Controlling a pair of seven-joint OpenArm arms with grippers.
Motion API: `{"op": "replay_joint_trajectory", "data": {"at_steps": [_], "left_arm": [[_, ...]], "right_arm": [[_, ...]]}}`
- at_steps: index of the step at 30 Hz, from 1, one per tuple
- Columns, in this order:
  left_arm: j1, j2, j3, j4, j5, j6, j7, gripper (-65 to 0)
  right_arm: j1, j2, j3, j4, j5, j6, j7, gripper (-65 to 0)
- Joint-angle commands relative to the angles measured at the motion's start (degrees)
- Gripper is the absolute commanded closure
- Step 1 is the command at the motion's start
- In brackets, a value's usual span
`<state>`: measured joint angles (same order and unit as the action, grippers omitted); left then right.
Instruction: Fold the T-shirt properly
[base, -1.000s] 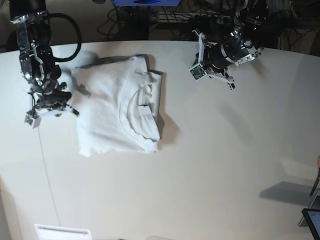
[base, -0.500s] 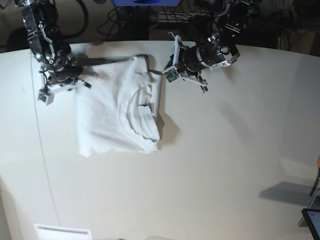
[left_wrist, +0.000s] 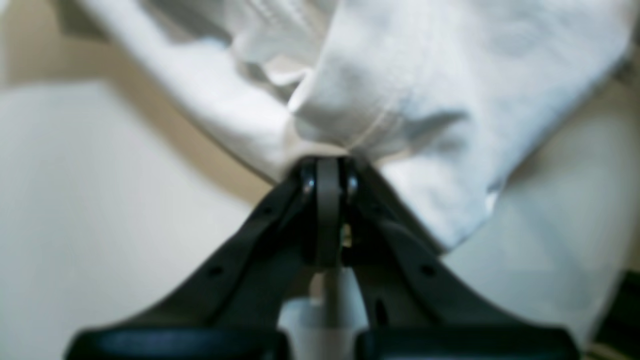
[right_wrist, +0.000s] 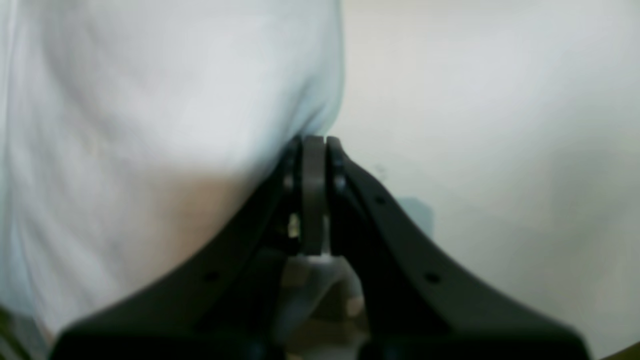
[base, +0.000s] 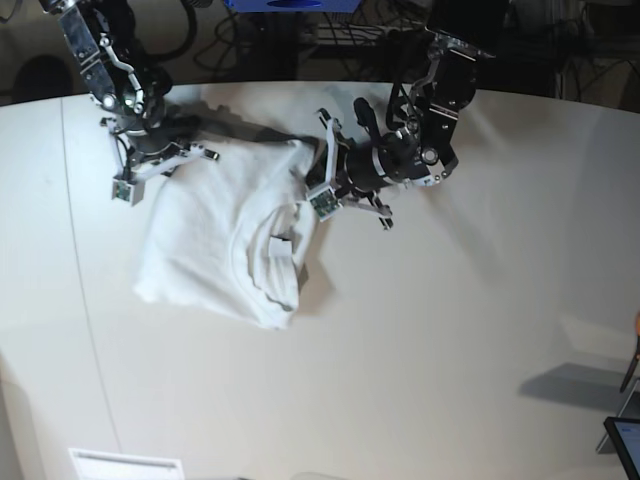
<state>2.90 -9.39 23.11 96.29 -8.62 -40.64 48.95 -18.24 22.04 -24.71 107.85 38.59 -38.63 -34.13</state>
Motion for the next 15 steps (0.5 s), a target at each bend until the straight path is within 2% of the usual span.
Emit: {"op": "replay_joint_trajectory", "data": {"at_steps": [1, 5, 11, 15], "left_arm": [[-2.3, -0.3, -1.5, 0.0, 0.7, 0.6, -0.1, 0.0], [-8.8, -0.2, -5.0, -6.1, 0.7, 0.6, -0.2, 0.0], [-18.1, 0.2, -5.1, -14.0, 0.3, 0.6, -0.5, 0.0], [-22.2, 2.8, -5.4, -18.1, 0.7, 0.6, -3.3, 0.0]], "right_arm": [[-0.4, 0.2, -1.0, 0.1, 2.3, 0.3, -3.1, -1.6], [0.6, -0.5, -3.8, 0.2, 2.3, 0.3, -3.1, -1.6], [4.0, -2.7, -9.3, 0.1, 1.7, 0.3, -3.2, -1.6], [7.3, -4.9, -14.2, 0.1, -1.6, 0.3, -3.5, -1.6]]}}
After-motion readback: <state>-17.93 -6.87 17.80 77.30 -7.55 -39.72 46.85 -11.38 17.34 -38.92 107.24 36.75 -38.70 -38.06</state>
